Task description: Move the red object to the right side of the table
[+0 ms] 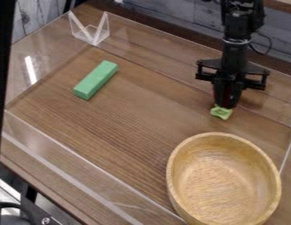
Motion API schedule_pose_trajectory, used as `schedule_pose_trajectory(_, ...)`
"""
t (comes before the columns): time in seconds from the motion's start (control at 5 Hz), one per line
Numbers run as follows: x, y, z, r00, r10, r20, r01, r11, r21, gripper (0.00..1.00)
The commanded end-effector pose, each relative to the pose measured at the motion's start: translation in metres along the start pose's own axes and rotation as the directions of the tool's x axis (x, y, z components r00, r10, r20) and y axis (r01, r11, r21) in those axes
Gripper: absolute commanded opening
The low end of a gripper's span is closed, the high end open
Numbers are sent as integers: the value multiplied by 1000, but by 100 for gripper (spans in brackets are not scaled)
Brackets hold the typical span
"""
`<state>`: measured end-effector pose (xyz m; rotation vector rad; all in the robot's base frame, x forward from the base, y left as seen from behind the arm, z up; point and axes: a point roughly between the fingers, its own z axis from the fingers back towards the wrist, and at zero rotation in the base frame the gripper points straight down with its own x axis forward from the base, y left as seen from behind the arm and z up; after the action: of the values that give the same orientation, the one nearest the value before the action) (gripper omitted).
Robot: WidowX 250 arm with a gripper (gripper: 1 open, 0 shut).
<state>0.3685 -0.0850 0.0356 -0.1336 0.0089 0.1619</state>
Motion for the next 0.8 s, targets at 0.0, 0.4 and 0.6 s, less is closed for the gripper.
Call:
schedule_pose_trajectory(0.0, 1, -13, 14, 998, -41, 40, 43, 999, -31, 0)
schedule_pose_trajectory(0.4, 1, -15, 24, 997, -57, 47, 59, 997, -52, 0)
schedule_pose_trajectory(0.6, 1, -16, 29, 997, -64, 51, 68, 996, -62, 0)
